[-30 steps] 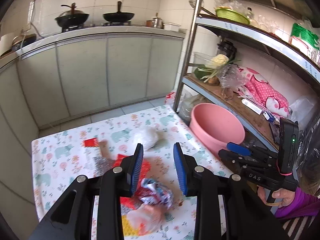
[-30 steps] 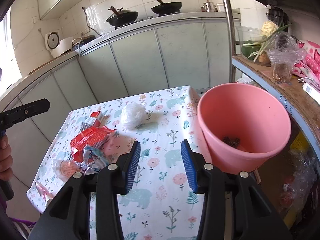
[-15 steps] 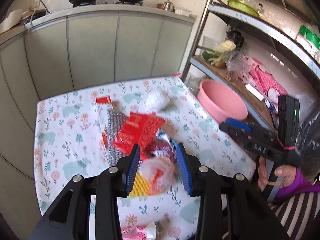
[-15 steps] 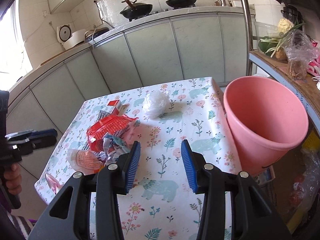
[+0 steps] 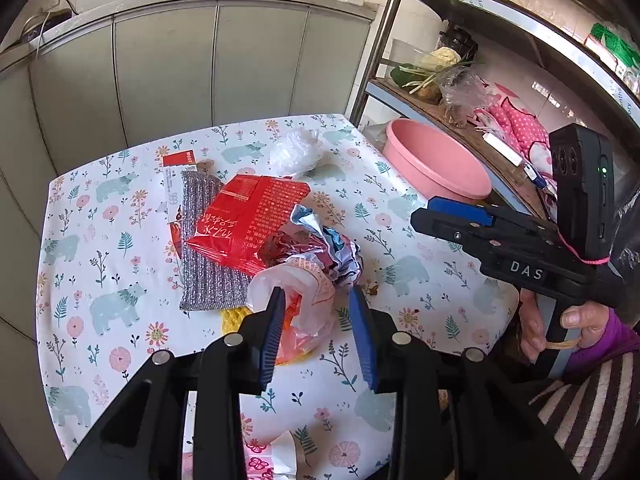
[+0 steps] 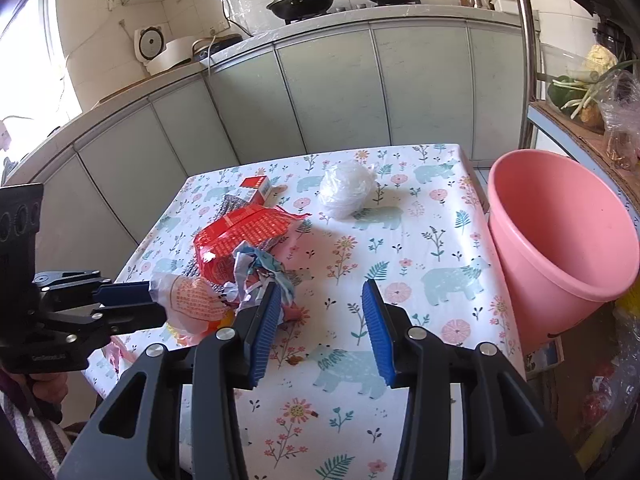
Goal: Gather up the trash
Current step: 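Grasp the white plastic piece with the left gripper while the right gripper grasps the crumpled wrapper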
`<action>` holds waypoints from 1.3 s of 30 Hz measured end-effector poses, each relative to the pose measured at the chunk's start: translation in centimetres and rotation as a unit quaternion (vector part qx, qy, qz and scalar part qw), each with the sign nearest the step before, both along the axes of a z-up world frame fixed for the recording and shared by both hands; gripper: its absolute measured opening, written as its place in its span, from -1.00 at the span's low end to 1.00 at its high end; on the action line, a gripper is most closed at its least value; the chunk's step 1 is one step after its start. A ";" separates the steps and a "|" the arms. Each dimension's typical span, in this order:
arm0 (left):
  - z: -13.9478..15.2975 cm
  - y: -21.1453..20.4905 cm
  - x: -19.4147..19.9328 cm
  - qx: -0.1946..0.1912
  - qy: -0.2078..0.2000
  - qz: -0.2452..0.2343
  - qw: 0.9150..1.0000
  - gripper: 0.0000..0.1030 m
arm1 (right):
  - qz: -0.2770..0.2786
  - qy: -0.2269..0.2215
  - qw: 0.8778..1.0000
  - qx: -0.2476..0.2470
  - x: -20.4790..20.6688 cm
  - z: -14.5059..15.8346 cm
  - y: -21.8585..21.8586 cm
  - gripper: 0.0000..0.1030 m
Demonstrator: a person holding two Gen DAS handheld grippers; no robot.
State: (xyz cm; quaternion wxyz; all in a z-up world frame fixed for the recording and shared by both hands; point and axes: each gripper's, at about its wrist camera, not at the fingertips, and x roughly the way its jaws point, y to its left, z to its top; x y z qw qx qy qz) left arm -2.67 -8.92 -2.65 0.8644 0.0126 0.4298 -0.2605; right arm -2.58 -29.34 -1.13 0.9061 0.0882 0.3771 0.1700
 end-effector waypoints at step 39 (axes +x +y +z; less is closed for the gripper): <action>3.7 2.1 -0.8 -0.016 -0.096 -0.006 0.995 -0.97 | 0.026 0.015 0.999 -0.029 0.0 -0.1 1.5 -0.93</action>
